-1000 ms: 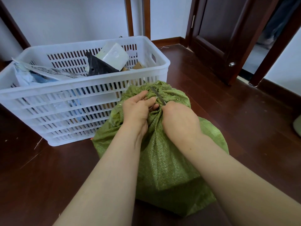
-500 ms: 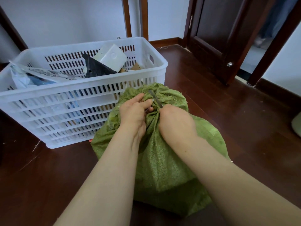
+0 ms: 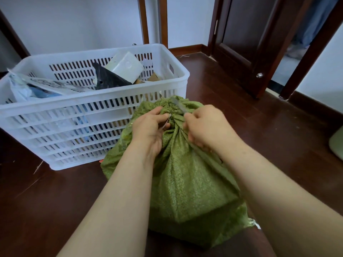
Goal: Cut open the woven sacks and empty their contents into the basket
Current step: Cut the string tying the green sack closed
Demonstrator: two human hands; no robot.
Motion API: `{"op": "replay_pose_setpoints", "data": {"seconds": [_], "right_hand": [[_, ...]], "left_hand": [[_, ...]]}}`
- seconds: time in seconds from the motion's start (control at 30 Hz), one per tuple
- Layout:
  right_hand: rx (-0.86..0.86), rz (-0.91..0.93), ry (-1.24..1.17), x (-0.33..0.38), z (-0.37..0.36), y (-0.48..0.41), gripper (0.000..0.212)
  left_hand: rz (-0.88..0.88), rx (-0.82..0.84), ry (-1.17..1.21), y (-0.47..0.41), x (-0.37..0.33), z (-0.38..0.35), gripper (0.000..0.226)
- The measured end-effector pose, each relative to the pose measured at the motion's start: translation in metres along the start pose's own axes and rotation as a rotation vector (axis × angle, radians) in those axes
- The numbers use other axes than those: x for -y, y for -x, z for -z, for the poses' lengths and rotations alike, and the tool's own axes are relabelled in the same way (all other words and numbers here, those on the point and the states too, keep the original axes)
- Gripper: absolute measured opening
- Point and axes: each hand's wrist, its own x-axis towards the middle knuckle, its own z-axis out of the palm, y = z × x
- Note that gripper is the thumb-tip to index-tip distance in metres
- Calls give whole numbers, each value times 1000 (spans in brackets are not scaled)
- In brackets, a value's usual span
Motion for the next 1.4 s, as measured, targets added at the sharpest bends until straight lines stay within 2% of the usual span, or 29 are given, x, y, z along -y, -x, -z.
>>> {"op": "replay_pose_setpoints", "data": {"seconds": [0.07,0.17,0.23,0.33,0.4,0.5,0.6,0.77,0.87,1.07,1.13,1.23,1.3,1.33,1.4], "right_hand": [[-104,-36,-165,-1,14,-9,38],[-237,3,-159,-7,12,-12,33],[-213,64,-129,-7,6,-8,24],[-99,68,-148,-12,-3,-4,33],[-92,46,-253,-24,-12,-10,27],[-148,-70,-516,-34,-19,-18,38],[-184,-190,-689,-39,-18,-26,27],[-286,-219,-702,-35,-18,-51,16],[-320,-295,-733,-41,-17,-67,26],[-211,-503,-596,-44,-27,-76,32],[-193,-568,-623,-32,-18,-80,34],[-279,-582,-746,-10,5,-82,29],[-325,-556,-944,9,32,-78,20],[-299,-542,-1107,19,47,-74,13],[-205,-511,-1295,28,73,-66,20]], "left_hand": [[4,35,-13,2,-2,1,38],[-26,75,-86,8,-1,-1,46],[-37,80,-113,12,1,-3,58],[-25,110,-68,14,2,-1,57],[-17,134,-91,13,1,4,56],[-18,171,-86,11,-3,8,56],[-47,188,-55,11,-12,7,52],[-159,101,-156,3,-29,14,43],[-223,58,-162,-10,-43,23,34],[-191,-25,-16,-31,-84,1,35],[-175,-31,-14,-31,-98,-20,34],[-83,-3,-65,-25,-105,-49,25],[-20,26,-111,-20,-105,-73,22],[-1,48,-145,-17,-104,-85,24],[43,110,-202,-10,-100,-108,29]]}}
